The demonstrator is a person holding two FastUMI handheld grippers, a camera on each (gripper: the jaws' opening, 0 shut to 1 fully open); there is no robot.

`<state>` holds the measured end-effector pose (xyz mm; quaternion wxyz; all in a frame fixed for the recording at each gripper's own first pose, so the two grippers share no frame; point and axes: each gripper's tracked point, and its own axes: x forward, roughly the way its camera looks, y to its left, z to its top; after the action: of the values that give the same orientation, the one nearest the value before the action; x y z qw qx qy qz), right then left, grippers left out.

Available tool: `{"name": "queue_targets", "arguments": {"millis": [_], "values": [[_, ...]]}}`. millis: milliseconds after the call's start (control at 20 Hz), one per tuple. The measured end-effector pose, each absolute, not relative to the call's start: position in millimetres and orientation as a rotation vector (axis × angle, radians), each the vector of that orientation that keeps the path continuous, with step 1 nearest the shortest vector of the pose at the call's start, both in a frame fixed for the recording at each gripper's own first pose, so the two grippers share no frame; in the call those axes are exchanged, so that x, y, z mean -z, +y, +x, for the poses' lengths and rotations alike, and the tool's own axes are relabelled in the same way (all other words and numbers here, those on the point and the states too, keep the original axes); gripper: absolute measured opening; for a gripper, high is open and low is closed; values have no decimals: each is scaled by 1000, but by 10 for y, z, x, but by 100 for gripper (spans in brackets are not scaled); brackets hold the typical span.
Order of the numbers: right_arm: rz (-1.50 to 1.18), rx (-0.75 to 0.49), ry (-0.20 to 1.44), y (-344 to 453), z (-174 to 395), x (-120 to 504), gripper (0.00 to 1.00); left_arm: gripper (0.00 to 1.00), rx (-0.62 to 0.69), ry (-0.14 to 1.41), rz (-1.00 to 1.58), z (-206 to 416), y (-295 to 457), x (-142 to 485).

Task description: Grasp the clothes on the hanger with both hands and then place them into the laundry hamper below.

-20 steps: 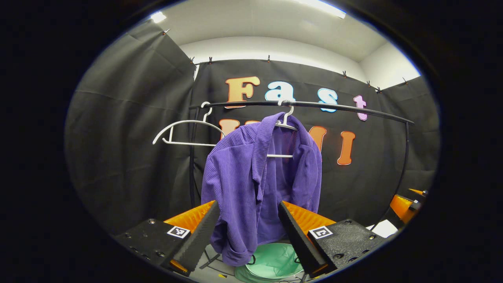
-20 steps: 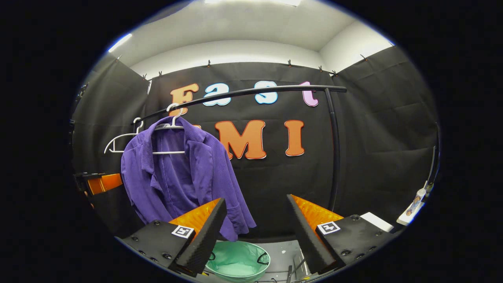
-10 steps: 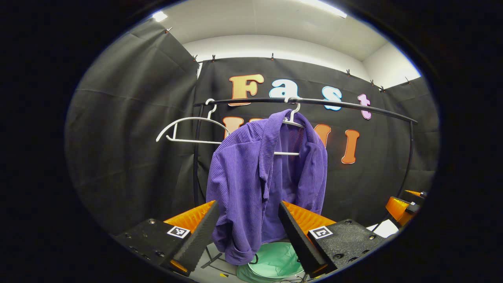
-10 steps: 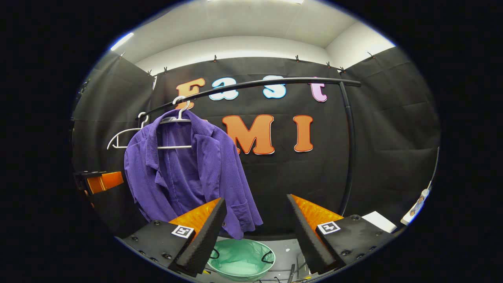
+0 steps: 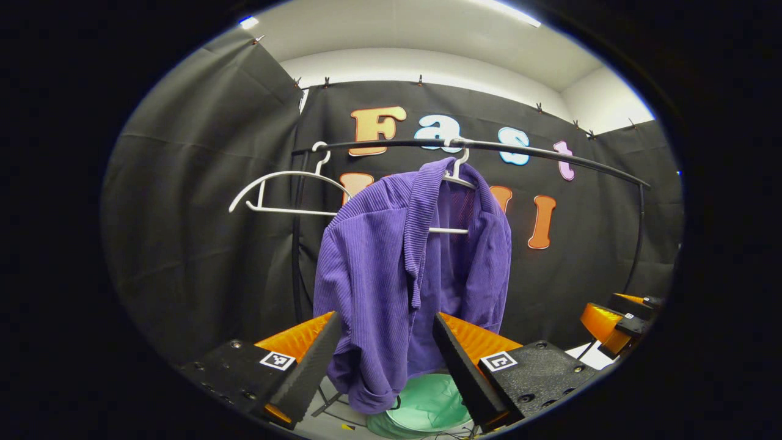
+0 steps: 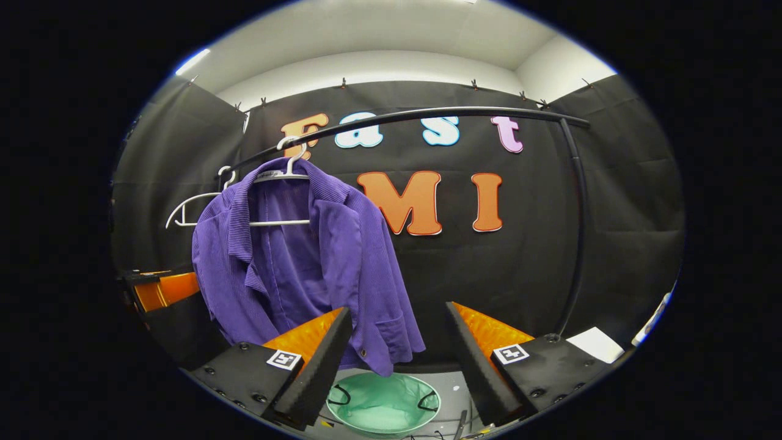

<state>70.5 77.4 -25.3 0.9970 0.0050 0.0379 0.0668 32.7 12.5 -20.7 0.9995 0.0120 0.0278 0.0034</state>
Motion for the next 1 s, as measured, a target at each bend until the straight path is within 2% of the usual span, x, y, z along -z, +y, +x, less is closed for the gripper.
{"name": "queue_targets", "arguments": {"millis": [150,200,250,300,350,500,550,600,650,750,1000], "values": [[21,-153,73,979,846,217,99,92,19,70,34,416,117,217],[24,-160,70,1033,898,199,99,95,21,70,38,433,126,231],[29,-170,66,1097,940,173,99,92,19,73,37,462,139,235],[35,-184,64,1162,993,156,91,92,13,78,33,474,142,260],[40,-203,63,1224,1043,154,99,92,3,80,27,488,155,271],[41,-253,69,1369,1254,166,99,92,-34,70,27,527,172,252],[45,-275,75,1421,1319,180,91,95,-48,68,34,545,170,245],[51,-299,78,1476,1391,185,99,99,-62,64,38,574,158,232],[55,-324,79,1537,1479,180,99,99,-77,59,38,585,145,218],[53,-372,86,1629,1649,177,99,92,-119,48,30,642,123,173],[45,-474,106,1854,2139,160,99,95,-222,33,32,760,43,118]]}}
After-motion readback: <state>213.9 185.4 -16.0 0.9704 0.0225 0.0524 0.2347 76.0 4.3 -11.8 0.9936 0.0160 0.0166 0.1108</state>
